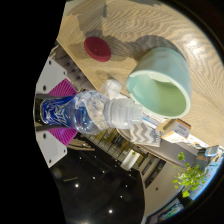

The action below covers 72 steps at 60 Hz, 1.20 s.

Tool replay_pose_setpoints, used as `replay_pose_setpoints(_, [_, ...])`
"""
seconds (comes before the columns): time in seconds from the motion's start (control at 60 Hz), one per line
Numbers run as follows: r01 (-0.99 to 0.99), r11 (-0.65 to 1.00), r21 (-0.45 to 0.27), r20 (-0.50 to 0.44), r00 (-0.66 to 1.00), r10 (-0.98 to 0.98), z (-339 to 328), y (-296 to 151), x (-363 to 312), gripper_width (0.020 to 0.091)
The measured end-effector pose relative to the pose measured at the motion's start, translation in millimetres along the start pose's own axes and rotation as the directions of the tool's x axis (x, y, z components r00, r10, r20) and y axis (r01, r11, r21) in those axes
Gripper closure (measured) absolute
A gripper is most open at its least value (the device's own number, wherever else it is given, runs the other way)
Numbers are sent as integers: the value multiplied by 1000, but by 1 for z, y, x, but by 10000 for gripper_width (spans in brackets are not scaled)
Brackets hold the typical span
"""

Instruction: Pour water

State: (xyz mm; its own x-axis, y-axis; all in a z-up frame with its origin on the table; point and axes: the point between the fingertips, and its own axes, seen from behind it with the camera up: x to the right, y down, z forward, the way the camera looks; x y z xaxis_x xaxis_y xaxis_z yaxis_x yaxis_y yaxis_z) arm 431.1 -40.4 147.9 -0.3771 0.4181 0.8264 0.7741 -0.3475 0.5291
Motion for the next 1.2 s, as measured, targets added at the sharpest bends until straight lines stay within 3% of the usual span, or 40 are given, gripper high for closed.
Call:
replay_pose_setpoints(0.117, [-145, 989, 27, 13, 989, 144, -7, 1, 7, 743])
replay_pose_setpoints(0.217, [-432, 901, 48, 55, 902, 429, -17, 10, 21, 742])
replay_pose_setpoints(0.333, [-769, 638, 37, 118, 637, 762, -28, 35, 39, 738])
replay_pose_setpoints(0.467, [-971, 237, -4, 214, 231, 949, -29, 56, 44, 739])
replay_pose_setpoints(0.6, [-983, -133, -131, 318, -168, 933, -18, 45, 10, 739])
replay_pose_setpoints(0.717, [-931, -302, -204, 359, -358, 862, -9, 30, -27, 739])
replay_pose_setpoints(1.0, [-879, -395, -266, 410, -474, 779, -3, -15, -83, 729])
replay_pose_setpoints(1.1, [-898, -393, -198, 413, -440, 797, -8, -14, -81, 723])
replay_pose_setpoints(1.2, [-894, -404, -193, 395, -447, 802, -6, -12, -80, 648])
